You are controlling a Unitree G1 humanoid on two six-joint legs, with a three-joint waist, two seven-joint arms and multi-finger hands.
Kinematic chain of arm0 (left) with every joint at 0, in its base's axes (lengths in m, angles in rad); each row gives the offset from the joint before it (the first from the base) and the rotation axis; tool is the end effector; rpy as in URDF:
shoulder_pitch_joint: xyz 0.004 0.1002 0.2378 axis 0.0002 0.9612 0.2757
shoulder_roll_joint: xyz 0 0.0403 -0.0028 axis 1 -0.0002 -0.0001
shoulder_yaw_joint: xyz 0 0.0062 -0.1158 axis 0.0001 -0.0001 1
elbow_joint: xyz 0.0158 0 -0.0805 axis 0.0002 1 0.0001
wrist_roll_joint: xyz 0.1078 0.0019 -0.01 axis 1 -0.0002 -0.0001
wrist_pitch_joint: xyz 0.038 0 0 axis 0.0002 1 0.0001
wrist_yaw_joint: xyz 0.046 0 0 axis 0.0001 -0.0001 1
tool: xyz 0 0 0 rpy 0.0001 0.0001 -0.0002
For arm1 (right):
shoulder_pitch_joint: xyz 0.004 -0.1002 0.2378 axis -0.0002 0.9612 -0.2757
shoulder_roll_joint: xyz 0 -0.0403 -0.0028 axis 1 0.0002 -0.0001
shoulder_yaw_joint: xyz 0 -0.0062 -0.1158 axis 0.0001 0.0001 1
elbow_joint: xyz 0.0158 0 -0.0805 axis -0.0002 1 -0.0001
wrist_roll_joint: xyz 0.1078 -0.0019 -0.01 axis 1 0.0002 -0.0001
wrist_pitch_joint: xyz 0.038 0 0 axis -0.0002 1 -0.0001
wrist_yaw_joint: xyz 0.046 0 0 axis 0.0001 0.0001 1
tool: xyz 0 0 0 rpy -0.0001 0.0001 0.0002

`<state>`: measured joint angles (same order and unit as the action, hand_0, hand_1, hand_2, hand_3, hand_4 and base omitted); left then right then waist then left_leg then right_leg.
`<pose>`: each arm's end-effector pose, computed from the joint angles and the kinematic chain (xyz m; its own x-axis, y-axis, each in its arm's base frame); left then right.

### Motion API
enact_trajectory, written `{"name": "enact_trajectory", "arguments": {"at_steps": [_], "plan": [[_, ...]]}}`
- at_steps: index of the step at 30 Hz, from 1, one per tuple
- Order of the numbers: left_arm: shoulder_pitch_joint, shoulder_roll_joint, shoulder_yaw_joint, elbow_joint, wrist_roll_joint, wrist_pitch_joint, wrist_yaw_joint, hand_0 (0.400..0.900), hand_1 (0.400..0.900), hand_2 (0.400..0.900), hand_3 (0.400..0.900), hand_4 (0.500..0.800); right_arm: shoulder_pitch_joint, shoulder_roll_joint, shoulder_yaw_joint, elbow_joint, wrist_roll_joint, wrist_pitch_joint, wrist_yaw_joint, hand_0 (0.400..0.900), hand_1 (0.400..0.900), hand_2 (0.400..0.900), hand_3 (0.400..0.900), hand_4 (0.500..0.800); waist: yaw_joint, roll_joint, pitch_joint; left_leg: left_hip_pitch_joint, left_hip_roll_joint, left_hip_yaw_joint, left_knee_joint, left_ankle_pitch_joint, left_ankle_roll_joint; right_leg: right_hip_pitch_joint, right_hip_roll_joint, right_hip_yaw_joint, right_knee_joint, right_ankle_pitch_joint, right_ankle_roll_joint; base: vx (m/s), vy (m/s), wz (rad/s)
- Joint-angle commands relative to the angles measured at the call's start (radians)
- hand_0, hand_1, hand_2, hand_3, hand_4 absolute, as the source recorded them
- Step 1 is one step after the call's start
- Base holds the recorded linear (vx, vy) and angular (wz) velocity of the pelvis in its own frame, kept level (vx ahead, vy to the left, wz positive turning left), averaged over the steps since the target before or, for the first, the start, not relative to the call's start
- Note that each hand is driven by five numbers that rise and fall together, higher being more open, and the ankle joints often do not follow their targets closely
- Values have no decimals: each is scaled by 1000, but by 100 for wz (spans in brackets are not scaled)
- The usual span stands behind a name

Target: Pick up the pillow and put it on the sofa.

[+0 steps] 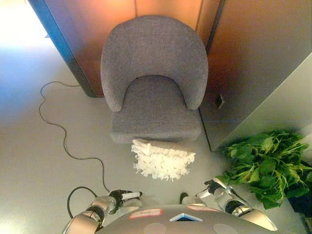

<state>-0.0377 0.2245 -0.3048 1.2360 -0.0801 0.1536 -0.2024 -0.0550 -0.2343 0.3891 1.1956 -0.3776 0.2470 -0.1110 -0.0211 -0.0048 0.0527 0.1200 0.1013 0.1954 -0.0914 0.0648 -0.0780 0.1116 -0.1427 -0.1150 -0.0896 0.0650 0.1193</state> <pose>0.0790 0.2140 -0.1380 0.1549 -0.0418 -0.9870 0.2667 0.9638 0.0011 0.0894 -0.2148 -0.1347 0.2934 -0.3264 -0.8986 -0.6350 0.6361 -0.4384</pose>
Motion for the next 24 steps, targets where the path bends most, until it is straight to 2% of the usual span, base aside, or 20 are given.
{"name": "enact_trajectory", "arguments": {"at_steps": [1, 6, 8, 10, 11, 14, 21, 24], "plan": [[-37, 21, 5, 31, -72, -3, 11, 900, 900, 900, 900, 800, -84, -57, 40, -12, -35, -39, -93, 900, 900, 900, 900, 800, 24, -23, 85, -4, -70, -45, 19, -124, 69, -28, 60, -56, 89, -96, -10, -49, -117, 24], [-85, 50, -8, -7, -179, -51, 6, 900, 900, 900, 900, 800, -215, -120, 58, -59, 20, -73, -194, 900, 900, 900, 900, 800, 57, -10, 192, -175, -65, -95, 103, -94, 67, -184, 57, -75, 187, -108, -39, -202, -92, 28], [-115, 61, -15, -27, -234, -69, -8, 900, 900, 900, 900, 800, -280, -146, 58, -73, 33, -68, -244, 900, 900, 900, 900, 800, 69, 7, 240, -239, -67, -120, 125, -72, 61, -242, 57, -89, 228, -115, -49, -233, -66, 34], [-129, 73, -21, -44, -275, -99, -23, 900, 900, 900, 900, 800, -332, -177, 59, -83, 55, -61, -256, 900, 900, 900, 900, 800, 78, 21, 279, -298, -71, -137, 153, -58, 57, -298, 54, -101, 272, -121, -55, -204, -45, 31], [-135, 85, -21, -66, -331, -117, -57, 900, 900, 900, 900, 800, -369, -205, 61, -89, 59, -59, -259, 900, 900, 900, 900, 800, 89, 33, 305, -341, -75, -151, 177, -48, 53, -339, 51, -112, 308, -128, -61, -187, -53, 35], [-125, 105, -16, -126, -398, -112, -142, 900, 900, 900, 900, 800, -427, -261, 63, -98, 70, -43, -252, 900, 900, 900, 900, 800, 113, 57, 343, -399, -85, -172, 205, -36, 42, -381, 43, -141, 340, -140, -73, -111, -34, 25], [-132, 130, -32, -231, -504, -117, -254, 900, 900, 900, 900, 800, -604, -347, 85, -67, 85, -1, -204, 900, 900, 900, 900, 800, 158, 103, 405, -526, -105, -190, 270, -24, 34, -497, 22, -179, 427, -161, -86, -99, -7, 14], [-124, 146, -49, -317, -578, -115, -294, 900, 900, 900, 900, 800, -683, -395, 100, -61, 104, 25, -170, 900, 900, 900, 900, 800, 175, 128, 427, -585, -108, -183, 304, -23, 36, -562, -1, -191, 499, -182, -90, -92, 23, 8]]}}
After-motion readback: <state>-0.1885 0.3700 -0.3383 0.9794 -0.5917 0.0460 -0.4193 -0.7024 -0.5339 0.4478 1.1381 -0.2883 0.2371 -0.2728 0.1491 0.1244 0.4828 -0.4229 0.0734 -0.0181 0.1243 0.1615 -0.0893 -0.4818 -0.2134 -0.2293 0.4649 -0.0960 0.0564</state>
